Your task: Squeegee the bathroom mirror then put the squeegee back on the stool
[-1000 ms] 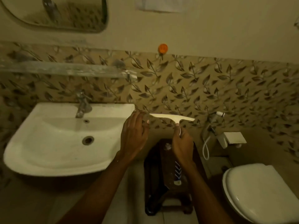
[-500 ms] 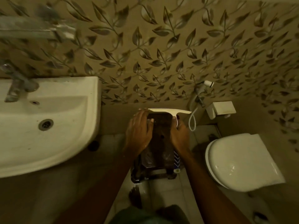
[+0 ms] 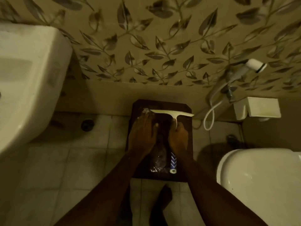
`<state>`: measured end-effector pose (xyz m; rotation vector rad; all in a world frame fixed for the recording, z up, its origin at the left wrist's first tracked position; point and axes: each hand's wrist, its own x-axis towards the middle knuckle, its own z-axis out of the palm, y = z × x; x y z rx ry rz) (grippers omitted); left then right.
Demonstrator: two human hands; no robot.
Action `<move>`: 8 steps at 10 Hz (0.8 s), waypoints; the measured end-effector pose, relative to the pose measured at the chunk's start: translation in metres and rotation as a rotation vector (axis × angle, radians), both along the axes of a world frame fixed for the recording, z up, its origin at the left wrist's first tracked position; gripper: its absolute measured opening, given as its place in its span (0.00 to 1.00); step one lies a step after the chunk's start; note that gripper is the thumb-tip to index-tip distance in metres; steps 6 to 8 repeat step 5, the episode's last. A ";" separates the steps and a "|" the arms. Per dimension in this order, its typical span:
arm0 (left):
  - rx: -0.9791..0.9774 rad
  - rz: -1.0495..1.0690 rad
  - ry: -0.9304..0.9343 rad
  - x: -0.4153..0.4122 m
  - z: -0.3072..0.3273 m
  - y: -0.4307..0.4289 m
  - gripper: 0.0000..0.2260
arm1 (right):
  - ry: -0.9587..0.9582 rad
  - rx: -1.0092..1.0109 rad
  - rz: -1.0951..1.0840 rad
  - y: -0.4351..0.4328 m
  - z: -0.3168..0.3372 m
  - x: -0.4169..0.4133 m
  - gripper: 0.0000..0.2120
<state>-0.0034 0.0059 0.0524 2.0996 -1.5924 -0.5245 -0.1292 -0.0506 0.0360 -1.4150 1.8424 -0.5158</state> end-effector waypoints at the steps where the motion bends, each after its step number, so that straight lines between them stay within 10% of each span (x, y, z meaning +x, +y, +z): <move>1: 0.029 0.002 -0.030 -0.004 -0.029 -0.010 0.22 | 0.016 -0.010 0.059 -0.006 -0.033 0.004 0.22; 8: 0.089 -0.019 -0.081 -0.013 -0.052 -0.010 0.21 | 0.063 0.030 0.078 -0.020 -0.060 -0.004 0.21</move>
